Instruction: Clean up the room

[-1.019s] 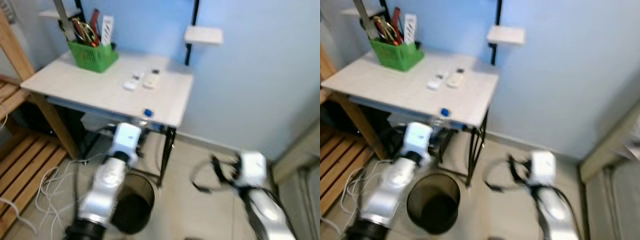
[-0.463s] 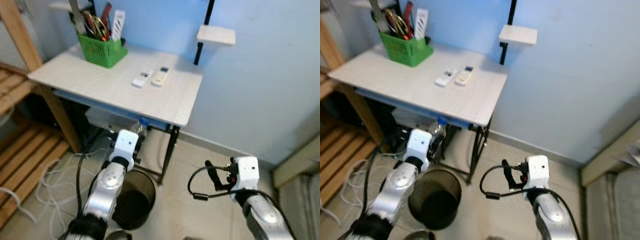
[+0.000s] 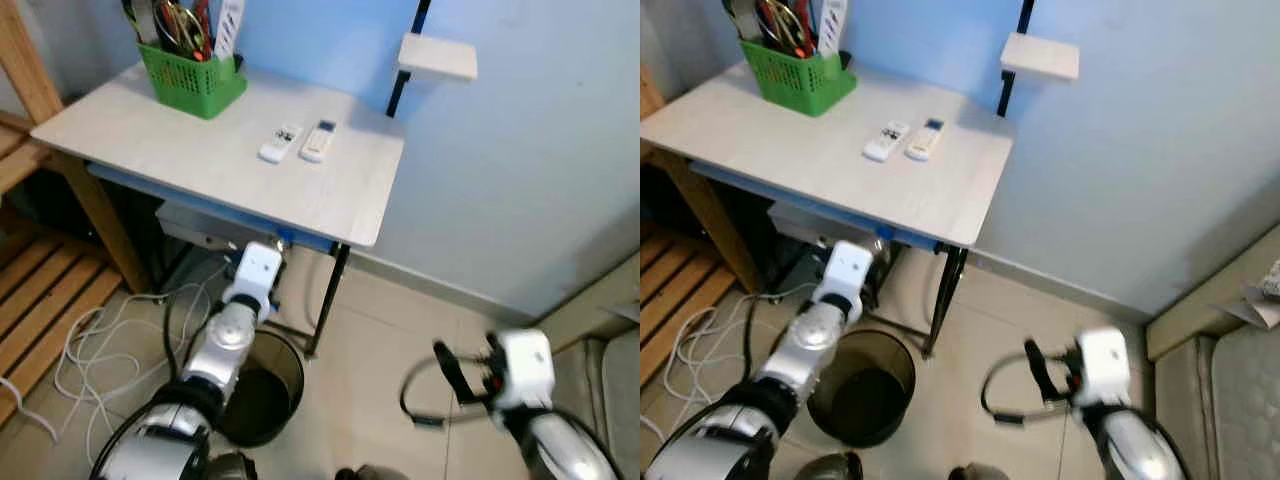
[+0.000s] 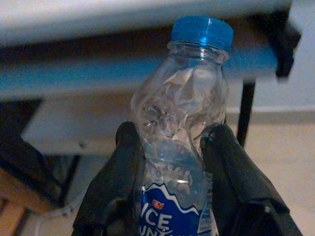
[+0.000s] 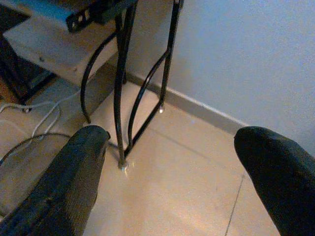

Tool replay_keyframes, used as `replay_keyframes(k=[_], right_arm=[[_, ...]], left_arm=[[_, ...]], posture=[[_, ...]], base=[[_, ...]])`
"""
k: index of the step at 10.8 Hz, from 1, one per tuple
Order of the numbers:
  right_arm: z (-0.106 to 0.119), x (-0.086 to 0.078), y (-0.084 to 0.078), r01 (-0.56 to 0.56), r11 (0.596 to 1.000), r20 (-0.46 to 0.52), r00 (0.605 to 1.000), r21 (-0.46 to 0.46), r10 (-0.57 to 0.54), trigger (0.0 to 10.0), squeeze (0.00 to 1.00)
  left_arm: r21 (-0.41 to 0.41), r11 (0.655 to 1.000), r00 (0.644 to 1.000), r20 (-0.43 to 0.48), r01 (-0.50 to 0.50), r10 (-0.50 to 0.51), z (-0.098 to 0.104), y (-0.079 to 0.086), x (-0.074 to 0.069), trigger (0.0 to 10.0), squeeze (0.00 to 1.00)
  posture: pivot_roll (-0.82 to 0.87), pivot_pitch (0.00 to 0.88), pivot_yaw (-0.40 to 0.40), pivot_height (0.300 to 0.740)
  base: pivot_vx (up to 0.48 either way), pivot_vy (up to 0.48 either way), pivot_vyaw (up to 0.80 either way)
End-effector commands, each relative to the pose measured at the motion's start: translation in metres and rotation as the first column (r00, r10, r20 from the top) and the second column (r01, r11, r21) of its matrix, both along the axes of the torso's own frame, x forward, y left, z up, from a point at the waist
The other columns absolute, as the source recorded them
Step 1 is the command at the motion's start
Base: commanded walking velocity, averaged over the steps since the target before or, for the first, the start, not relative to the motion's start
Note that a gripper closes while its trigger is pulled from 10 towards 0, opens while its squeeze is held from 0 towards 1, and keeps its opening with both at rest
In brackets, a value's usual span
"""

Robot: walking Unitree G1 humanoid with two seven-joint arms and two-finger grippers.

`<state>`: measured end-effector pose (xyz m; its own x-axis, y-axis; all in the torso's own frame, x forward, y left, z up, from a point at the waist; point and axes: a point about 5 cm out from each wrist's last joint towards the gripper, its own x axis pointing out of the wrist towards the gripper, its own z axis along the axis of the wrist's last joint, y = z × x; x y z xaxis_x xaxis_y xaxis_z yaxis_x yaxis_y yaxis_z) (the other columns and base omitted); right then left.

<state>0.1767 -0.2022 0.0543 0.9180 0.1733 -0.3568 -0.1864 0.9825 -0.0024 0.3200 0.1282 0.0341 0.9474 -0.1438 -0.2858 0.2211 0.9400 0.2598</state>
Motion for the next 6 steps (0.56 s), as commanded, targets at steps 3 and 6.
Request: replay_keyframes(k=[3,6], right_arm=[[0.007,-0.029,-0.013,0.019,0.999,-0.059,0.998,-0.028,-0.021,10.0,0.0],[0.015,-0.056,-0.023,0.03,0.998,-0.127,0.991,-0.056,-0.037,10.0,0.0]], left_arm=[[-0.05,0.998,0.998,-0.056,-0.024,0.021,-0.003,-0.01,0.004,10.0,0.0],[-0.06,0.997,0.996,-0.075,-0.052,0.048,-0.005,-0.008,0.004,10.0,0.0]], posture=[[-0.29,0.242,-0.137,0.74],[-0.34,0.309,-0.178,0.74]], base=[[0.0,0.0,0.0],[0.0,0.0,0.0]])
